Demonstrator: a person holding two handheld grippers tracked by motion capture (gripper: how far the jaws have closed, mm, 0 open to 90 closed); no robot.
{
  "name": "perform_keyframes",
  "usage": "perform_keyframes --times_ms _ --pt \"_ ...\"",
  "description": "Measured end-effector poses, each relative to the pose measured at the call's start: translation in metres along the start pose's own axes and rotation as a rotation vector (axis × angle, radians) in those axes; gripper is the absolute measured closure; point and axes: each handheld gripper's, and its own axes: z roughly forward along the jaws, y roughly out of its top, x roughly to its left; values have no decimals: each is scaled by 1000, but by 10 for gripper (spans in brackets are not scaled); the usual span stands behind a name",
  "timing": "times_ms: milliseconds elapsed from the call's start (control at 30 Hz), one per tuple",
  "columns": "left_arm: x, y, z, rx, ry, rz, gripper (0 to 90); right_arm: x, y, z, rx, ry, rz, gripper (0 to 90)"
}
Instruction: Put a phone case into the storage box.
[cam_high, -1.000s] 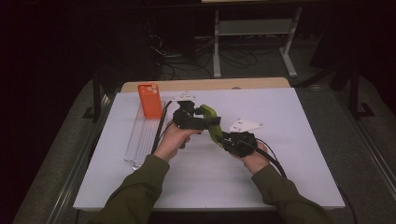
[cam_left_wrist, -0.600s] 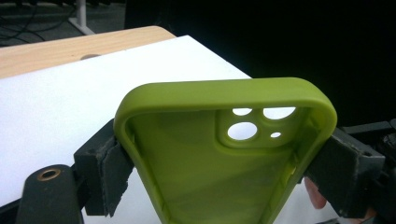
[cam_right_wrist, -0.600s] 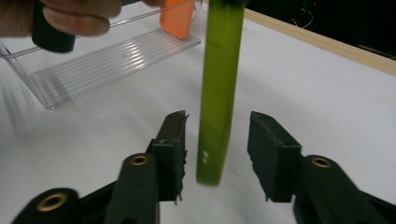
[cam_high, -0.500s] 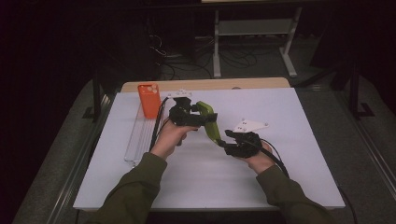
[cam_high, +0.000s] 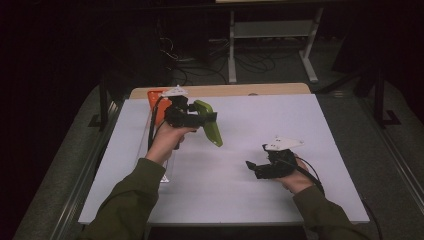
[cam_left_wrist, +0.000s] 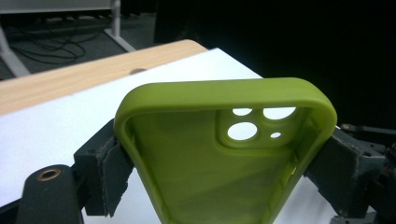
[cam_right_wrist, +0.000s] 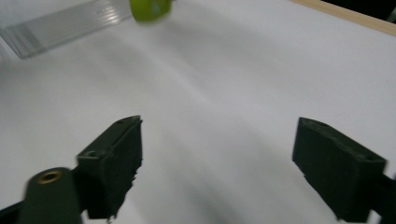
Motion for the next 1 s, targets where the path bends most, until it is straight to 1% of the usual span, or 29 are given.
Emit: perform_keyframes --times_ms 33,67,133,233,267,300,400,433,467,533,633,667,700,733,833,900,1000 --pt "2 2 -4 -5 9 -1 159 0 -3 -1 7 -2 9 127" --pt "4 5 -8 -10 18 0 159 -1 -6 -3 14 -7 4 116" --pt "8 10 -16 -21 32 2 159 -3 -11 -6 14 -2 11 83" --pt "13 17 -27 -39 55 6 159 -5 -18 -10 19 9 4 30" --pt "15 19 -30 -43 63 11 159 -4 -20 -11 20 12 17 20" --pt "16 21 -33 -47 70 11 159 -4 -22 -11 22 10 18 17" --pt "21 26 -42 -57 94 17 159 -3 -30 -12 49 2 4 4" --pt "22 27 -44 -58 99 20 159 -1 -33 -12 56 0 7 4" --pt "24 27 -47 -63 107 20 159 -2 -35 -13 64 0 -13 4" --pt "27 29 -51 -72 125 18 159 -1 -39 -13 71 -6 -25 4" --pt "33 29 -57 -81 162 6 159 1 -43 -15 86 -1 -19 4" --pt "36 28 -58 -77 177 9 158 0 -43 -15 85 -3 -21 4" --pt "38 28 -60 -79 191 3 159 -1 -43 -15 87 -3 -27 4" --pt "41 28 -61 -79 206 -2 159 -1 -42 -15 85 -4 -13 4" --pt "47 28 -65 -79 249 -2 158 -2 -42 -14 84 -10 -13 4" --pt "52 29 -68 -81 282 0 158 -2 -43 -14 84 -13 -16 4" --pt "60 28 -71 -80 341 -11 158 -3 -42 -15 86 -19 -12 4"
